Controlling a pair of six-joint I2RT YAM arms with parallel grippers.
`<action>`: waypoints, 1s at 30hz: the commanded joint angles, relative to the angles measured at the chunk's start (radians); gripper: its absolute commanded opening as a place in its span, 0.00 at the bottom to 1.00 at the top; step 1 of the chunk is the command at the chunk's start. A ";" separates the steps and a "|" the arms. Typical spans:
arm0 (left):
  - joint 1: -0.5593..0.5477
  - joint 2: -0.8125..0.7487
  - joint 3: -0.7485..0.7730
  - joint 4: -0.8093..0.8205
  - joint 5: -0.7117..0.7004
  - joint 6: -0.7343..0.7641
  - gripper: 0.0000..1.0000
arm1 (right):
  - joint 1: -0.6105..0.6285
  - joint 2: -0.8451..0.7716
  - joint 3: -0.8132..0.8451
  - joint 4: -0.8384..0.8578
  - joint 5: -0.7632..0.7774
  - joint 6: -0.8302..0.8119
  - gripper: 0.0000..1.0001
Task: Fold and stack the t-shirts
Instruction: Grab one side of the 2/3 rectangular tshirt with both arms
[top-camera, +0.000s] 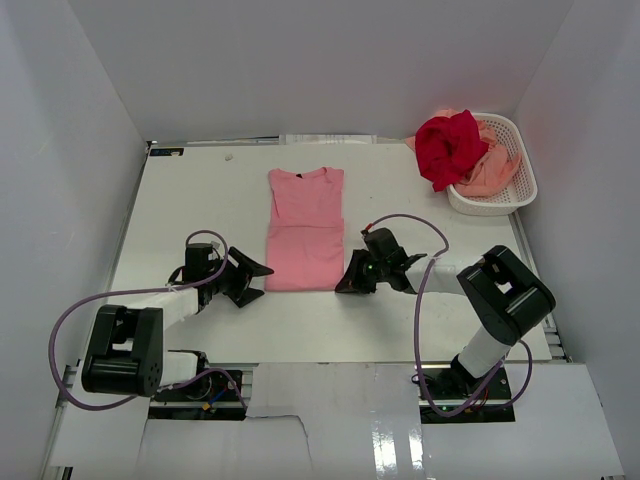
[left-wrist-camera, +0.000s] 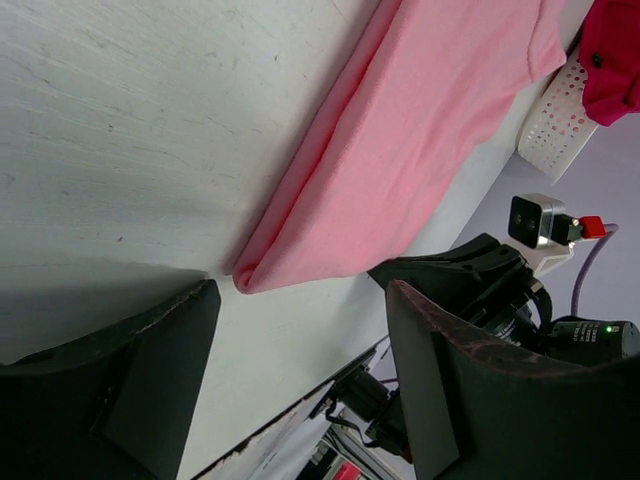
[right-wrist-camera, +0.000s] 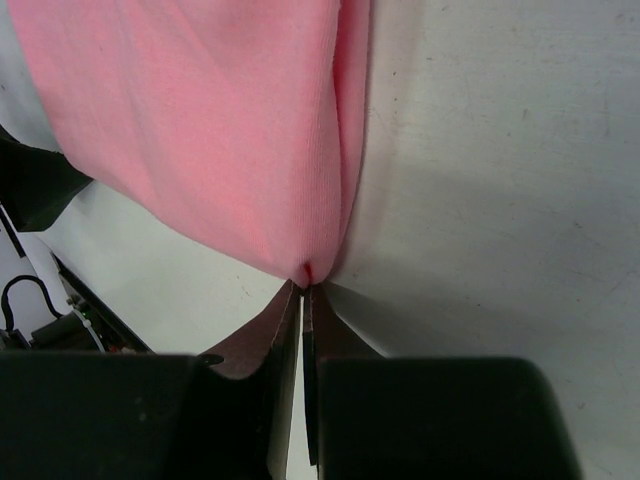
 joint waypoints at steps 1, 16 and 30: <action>-0.006 0.056 -0.042 -0.102 -0.130 0.054 0.79 | 0.005 0.027 0.024 -0.076 0.027 -0.031 0.08; -0.011 0.137 -0.054 -0.060 -0.135 0.064 0.50 | 0.005 0.005 0.007 -0.069 0.027 -0.027 0.08; -0.011 0.168 -0.016 -0.017 -0.030 0.103 0.00 | 0.005 -0.024 0.024 -0.098 0.022 -0.056 0.08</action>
